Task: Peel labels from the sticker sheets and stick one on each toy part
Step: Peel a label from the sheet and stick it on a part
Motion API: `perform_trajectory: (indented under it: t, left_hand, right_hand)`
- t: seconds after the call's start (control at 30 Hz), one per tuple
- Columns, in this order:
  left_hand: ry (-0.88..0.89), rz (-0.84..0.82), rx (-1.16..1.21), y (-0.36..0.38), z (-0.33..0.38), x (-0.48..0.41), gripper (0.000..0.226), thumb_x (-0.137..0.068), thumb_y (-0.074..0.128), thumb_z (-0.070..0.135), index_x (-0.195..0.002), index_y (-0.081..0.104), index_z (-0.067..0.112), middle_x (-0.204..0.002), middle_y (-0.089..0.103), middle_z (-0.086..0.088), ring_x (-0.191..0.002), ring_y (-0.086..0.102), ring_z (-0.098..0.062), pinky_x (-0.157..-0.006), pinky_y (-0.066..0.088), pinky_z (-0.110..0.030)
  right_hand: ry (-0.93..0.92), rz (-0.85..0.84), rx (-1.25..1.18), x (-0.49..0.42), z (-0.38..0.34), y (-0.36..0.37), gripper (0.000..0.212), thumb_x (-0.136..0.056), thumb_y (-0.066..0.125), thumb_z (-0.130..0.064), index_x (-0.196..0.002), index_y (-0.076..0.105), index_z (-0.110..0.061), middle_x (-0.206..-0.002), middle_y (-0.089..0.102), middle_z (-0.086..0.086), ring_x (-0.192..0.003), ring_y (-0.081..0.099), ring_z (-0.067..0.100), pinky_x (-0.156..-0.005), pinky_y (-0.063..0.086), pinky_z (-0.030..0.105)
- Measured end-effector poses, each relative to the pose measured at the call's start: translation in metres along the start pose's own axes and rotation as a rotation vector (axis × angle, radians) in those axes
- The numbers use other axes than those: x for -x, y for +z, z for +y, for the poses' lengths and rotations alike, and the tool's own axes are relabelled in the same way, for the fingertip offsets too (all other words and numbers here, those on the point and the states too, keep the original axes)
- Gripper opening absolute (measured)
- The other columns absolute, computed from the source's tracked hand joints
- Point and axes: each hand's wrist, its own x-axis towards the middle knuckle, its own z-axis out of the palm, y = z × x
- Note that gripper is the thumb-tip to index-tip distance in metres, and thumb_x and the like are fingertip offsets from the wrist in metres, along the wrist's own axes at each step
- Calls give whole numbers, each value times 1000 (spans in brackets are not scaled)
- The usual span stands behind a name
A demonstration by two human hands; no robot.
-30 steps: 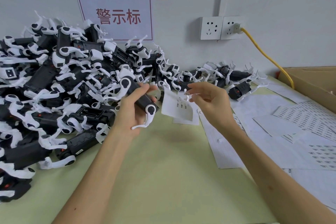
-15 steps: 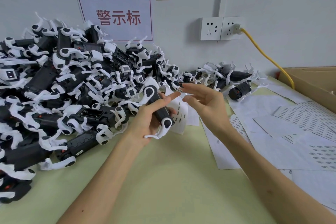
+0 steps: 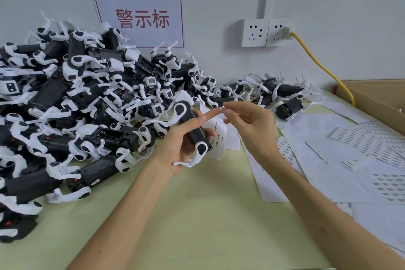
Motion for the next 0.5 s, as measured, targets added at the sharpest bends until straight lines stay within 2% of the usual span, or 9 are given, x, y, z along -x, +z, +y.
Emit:
perform_trajectory:
  t: [0.1,0.2,0.3,0.5]
  left_hand:
    - [-16,-47,-24,4,1,3,2,-79,77,26,-79,77,28,-142,58,-1,-71,67,-17,-74,53,-25]
    - [-14,-46,-40,3,0,2,16,-85,73,21,-72,69,29,-134,69,-6,-70,67,-17,-73,54,-25]
    - [-8,-38,-44,2,1,1,14,-87,67,19,-75,65,26,-132,70,-8,-69,67,-17,-72,54,-25]
    - [-4,-43,-85,3,1,2,16,-88,67,18,-74,65,26,-132,69,-10,-73,68,-17,-72,54,-25]
  right_hand:
    - [5,0,10,-1,1,-1,14,-90,75,-9,-97,78,-20,-91,78,-11,-74,75,17,-72,58,24]
    - [20,-9,61,-3,3,-1,7,-91,76,-17,-96,78,-21,-92,77,-14,-75,73,15,-68,55,23]
    - [41,-10,120,-4,5,-1,2,-90,76,-23,-92,77,-24,-92,75,-15,-78,71,14,-67,51,23]
    - [7,-29,233,-3,3,-1,13,-90,76,-19,-85,70,-29,-95,69,-13,-74,65,8,-67,46,18]
